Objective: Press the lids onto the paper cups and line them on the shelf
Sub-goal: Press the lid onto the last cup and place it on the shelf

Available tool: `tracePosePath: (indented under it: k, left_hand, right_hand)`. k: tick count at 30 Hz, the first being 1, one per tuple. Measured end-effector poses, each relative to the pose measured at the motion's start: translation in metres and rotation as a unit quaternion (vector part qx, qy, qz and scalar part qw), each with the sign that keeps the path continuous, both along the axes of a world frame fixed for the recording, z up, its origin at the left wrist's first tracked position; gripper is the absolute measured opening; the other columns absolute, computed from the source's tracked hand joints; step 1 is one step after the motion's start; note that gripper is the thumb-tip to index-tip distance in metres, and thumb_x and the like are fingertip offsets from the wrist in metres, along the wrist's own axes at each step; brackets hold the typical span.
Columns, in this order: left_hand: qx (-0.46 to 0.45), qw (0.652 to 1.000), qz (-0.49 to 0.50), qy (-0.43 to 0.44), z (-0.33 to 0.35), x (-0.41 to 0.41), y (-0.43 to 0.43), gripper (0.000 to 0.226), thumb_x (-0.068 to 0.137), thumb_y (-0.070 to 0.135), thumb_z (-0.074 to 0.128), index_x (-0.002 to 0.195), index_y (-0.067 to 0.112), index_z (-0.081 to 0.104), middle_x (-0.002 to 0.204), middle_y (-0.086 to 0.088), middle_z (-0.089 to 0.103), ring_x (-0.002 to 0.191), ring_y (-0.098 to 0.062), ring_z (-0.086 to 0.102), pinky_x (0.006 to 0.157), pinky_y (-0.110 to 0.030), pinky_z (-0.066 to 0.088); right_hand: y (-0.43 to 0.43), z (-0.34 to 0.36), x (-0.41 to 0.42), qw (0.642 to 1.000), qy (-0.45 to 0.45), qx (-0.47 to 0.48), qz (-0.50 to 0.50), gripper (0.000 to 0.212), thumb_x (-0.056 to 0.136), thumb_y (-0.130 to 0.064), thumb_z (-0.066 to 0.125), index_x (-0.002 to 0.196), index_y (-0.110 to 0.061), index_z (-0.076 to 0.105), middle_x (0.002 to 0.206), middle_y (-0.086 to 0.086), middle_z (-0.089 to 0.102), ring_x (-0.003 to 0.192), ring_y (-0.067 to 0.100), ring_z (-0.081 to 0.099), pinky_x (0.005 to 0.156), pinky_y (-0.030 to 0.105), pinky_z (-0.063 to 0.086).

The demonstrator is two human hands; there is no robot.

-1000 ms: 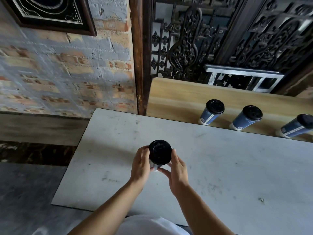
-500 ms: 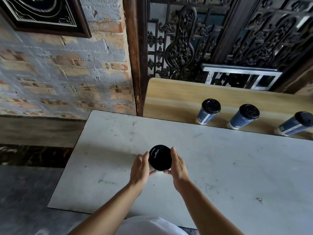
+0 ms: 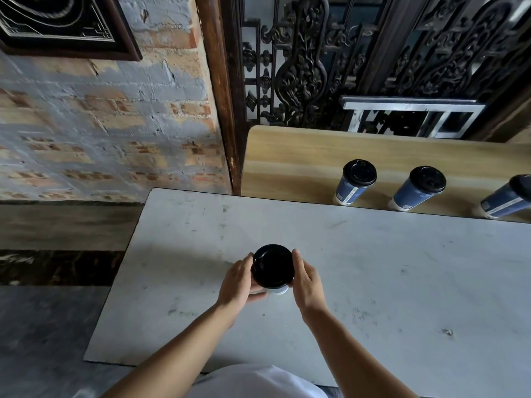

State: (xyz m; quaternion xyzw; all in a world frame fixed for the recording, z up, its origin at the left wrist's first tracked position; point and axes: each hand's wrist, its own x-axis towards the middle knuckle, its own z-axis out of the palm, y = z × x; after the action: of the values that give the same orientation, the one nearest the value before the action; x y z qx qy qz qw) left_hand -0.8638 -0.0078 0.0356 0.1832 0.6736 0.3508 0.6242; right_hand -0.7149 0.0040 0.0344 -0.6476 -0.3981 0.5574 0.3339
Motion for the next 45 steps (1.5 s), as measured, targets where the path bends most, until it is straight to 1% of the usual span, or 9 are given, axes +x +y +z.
tracePosePath:
  k: [3, 6, 12, 20, 24, 29, 37, 41, 45]
  left_hand:
    - [0.023, 0.998, -0.041, 0.039, -0.002, 0.001, 0.003, 0.036, 0.103, 0.053, 0.039, 0.110, 0.025, 0.060, 0.115, -0.001, 0.067, 0.092, -0.020, 0.077, 0.064, -0.037, 0.064]
    - [0.065, 0.993, -0.067, 0.067, 0.001, 0.007, 0.010, 0.034, 0.104, 0.050, 0.037, 0.110, 0.028, 0.063, 0.118, -0.001, 0.065, 0.108, -0.018, 0.066, 0.063, -0.036, 0.064]
    - [0.088, 0.993, -0.055, 0.057, 0.005, 0.021, 0.015, 0.036, 0.108, 0.039, 0.035, 0.104, 0.035, 0.071, 0.100, 0.013, 0.073, 0.096, -0.003, 0.070, 0.063, -0.041, 0.064]
    - [0.102, 0.993, -0.042, 0.041, 0.004, 0.020, 0.006, 0.041, 0.109, 0.035, 0.031, 0.114, 0.024, 0.071, 0.107, 0.007, 0.075, 0.103, -0.010, 0.071, 0.069, -0.041, 0.064]
    - [0.118, 0.992, 0.031, -0.002, 0.000, 0.030, -0.006, 0.036, 0.108, 0.032, 0.037, 0.102, 0.027, 0.072, 0.111, 0.004, 0.071, 0.108, -0.007, 0.068, 0.074, -0.041, 0.063]
    - [0.114, 0.988, 0.101, -0.031, -0.001, 0.041, -0.015, 0.026, 0.106, 0.033, 0.042, 0.106, 0.022, 0.066, 0.114, -0.001, 0.070, 0.110, -0.009, 0.068, 0.075, -0.039, 0.063]
    - [0.093, 0.994, -0.001, 0.052, 0.001, 0.023, -0.003, 0.028, 0.104, 0.044, 0.044, 0.108, 0.024, 0.063, 0.112, 0.001, 0.066, 0.106, -0.016, 0.066, 0.058, -0.032, 0.061]
    - [0.150, 0.984, -0.059, 0.080, 0.001, 0.016, 0.001, 0.026, 0.107, 0.034, 0.040, 0.104, 0.028, 0.066, 0.094, 0.018, 0.072, 0.099, -0.011, 0.069, 0.059, -0.030, 0.060]
    - [0.161, 0.978, -0.107, 0.081, 0.003, 0.015, 0.001, 0.034, 0.110, 0.031, 0.032, 0.110, 0.038, 0.065, 0.101, 0.025, 0.072, 0.101, 0.001, 0.068, 0.062, -0.028, 0.060]
  right_hand:
    - [0.006, 0.000, 0.004, 0.999, -0.041, 0.011, 0.021, 0.061, 0.105, -0.052, 0.031, 0.074, -0.009, 0.061, 0.056, -0.011, 0.050, 0.058, 0.008, 0.045, 0.054, 0.016, 0.037]
    - [0.010, -0.004, 0.014, 0.998, -0.053, 0.015, 0.033, 0.058, 0.107, -0.048, 0.028, 0.073, -0.015, 0.063, 0.052, -0.012, 0.055, 0.052, 0.004, 0.049, 0.053, 0.013, 0.040]
    - [0.003, -0.011, 0.022, 0.998, 0.045, -0.006, 0.032, 0.042, 0.109, -0.037, 0.031, 0.114, -0.019, 0.069, 0.103, 0.002, 0.074, 0.089, 0.014, 0.074, 0.066, 0.034, 0.063]
    - [-0.004, -0.001, 0.015, 0.998, 0.056, -0.007, 0.005, 0.037, 0.108, -0.038, 0.033, 0.106, -0.029, 0.070, 0.101, -0.001, 0.074, 0.088, 0.020, 0.074, 0.063, 0.028, 0.061]
    - [-0.007, -0.003, 0.021, 0.988, 0.140, -0.042, -0.054, 0.042, 0.106, -0.042, 0.041, 0.107, -0.017, 0.075, 0.107, 0.004, 0.075, 0.106, 0.018, 0.069, 0.075, 0.035, 0.061]
    - [-0.018, -0.007, 0.019, 0.976, 0.197, -0.051, -0.079, 0.034, 0.104, -0.041, 0.046, 0.112, -0.027, 0.076, 0.115, -0.006, 0.074, 0.115, 0.006, 0.065, 0.093, 0.040, 0.056]
    - [-0.011, -0.001, 0.022, 0.979, 0.180, -0.086, -0.038, 0.045, 0.102, -0.053, 0.043, 0.115, -0.025, 0.074, 0.113, -0.007, 0.075, 0.109, 0.008, 0.068, 0.083, 0.047, 0.062]
    - [-0.007, 0.003, 0.023, 0.990, 0.128, -0.061, -0.005, 0.043, 0.105, -0.048, 0.037, 0.115, -0.024, 0.071, 0.113, -0.001, 0.073, 0.106, 0.011, 0.069, 0.077, 0.047, 0.063]
    - [-0.005, 0.006, 0.025, 0.989, 0.133, -0.063, 0.001, 0.040, 0.107, -0.042, 0.036, 0.115, -0.020, 0.070, 0.113, 0.001, 0.072, 0.108, 0.014, 0.068, 0.078, 0.048, 0.063]
